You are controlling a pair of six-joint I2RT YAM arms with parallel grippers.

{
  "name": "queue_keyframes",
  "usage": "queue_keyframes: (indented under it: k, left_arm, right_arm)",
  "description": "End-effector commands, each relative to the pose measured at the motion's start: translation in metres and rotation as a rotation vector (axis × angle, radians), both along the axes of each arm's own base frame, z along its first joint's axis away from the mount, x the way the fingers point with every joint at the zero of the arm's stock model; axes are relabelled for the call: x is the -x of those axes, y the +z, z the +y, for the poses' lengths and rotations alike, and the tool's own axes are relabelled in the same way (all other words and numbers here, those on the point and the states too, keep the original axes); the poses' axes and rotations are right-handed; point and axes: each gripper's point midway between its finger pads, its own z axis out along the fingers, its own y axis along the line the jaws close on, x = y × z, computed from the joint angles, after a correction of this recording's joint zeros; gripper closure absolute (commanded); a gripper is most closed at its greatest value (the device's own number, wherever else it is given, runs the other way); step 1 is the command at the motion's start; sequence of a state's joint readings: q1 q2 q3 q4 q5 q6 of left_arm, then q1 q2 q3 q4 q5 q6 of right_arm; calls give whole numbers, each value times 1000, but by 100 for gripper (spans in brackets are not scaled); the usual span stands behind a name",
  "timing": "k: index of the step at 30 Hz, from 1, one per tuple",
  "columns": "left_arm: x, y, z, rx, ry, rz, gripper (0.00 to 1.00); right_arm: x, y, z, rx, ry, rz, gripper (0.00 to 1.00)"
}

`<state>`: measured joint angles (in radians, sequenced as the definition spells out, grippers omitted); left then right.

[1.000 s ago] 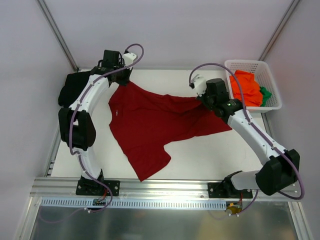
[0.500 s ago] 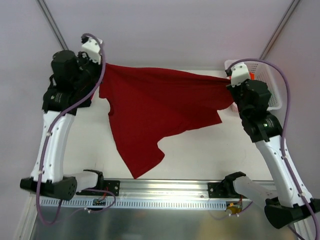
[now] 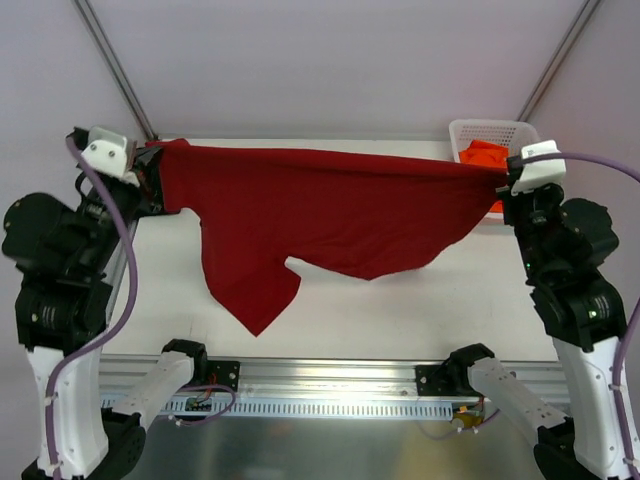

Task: Fold and stack the t-shirts
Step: Flatten the tshirt out

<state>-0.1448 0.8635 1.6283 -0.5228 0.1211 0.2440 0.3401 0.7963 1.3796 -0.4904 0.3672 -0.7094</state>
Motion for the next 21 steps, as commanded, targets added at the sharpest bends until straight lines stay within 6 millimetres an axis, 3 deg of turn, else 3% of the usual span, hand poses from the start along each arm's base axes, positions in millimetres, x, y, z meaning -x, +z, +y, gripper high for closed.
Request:
queue_keyframes:
  k: [1,8,13,17,21]
  left_arm:
    - [30,29,20,2,85,-128,100]
    - [70,55,33,7,127,-224,100]
    - [84,86,41,33,161,-293,100]
    - [87,98,40,68,149,-327,100]
    - [65,113,42,61,180,-369,100]
  right_arm:
    - [32,30,-20,-46,-51,-79,100]
    - [65,66,-33,-82,-65,-164,100]
    - [71,89,-38,-78,-74,-218,100]
    - [70,94,-30,-99,-32,-255,100]
    - [62,107,-21,-101,5,-298,100]
